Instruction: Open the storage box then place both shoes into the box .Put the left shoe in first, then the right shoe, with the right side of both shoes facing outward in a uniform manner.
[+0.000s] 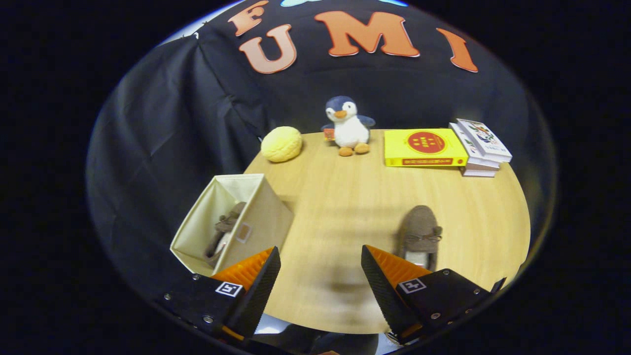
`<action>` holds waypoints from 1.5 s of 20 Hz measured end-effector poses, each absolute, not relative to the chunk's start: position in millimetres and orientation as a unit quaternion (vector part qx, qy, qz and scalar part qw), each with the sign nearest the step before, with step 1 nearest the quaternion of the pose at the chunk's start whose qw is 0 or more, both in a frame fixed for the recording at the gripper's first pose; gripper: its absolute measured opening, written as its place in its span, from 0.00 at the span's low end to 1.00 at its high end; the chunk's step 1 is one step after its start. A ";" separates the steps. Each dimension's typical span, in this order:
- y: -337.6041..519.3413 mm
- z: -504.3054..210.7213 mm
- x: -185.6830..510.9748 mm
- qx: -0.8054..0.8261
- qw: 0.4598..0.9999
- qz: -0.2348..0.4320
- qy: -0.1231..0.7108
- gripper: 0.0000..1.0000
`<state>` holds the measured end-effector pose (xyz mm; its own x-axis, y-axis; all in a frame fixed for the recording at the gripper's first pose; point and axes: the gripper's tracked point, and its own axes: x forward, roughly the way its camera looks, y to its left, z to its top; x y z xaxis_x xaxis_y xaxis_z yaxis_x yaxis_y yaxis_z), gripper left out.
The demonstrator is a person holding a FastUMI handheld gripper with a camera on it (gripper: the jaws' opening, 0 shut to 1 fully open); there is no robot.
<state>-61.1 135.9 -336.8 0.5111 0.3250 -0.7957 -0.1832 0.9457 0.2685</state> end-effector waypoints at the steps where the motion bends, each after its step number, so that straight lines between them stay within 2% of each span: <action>1: 119.0 -342.2 -59.8 0.069 0.869 0.137 0.471 0.99; 6: 50.2 -376.3 -62.7 0.053 0.876 0.101 0.468 0.99; 14: -3.2 -437.8 -57.5 0.031 0.872 0.071 0.483 0.86; 18: -12.9 -465.3 -44.7 0.003 0.867 0.072 0.492 0.70; 25: -5.6 -489.5 -27.5 -0.043 0.867 0.092 0.487 0.34; 30: -10.6 -492.6 -15.1 -0.025 0.875 0.059 0.480 0.18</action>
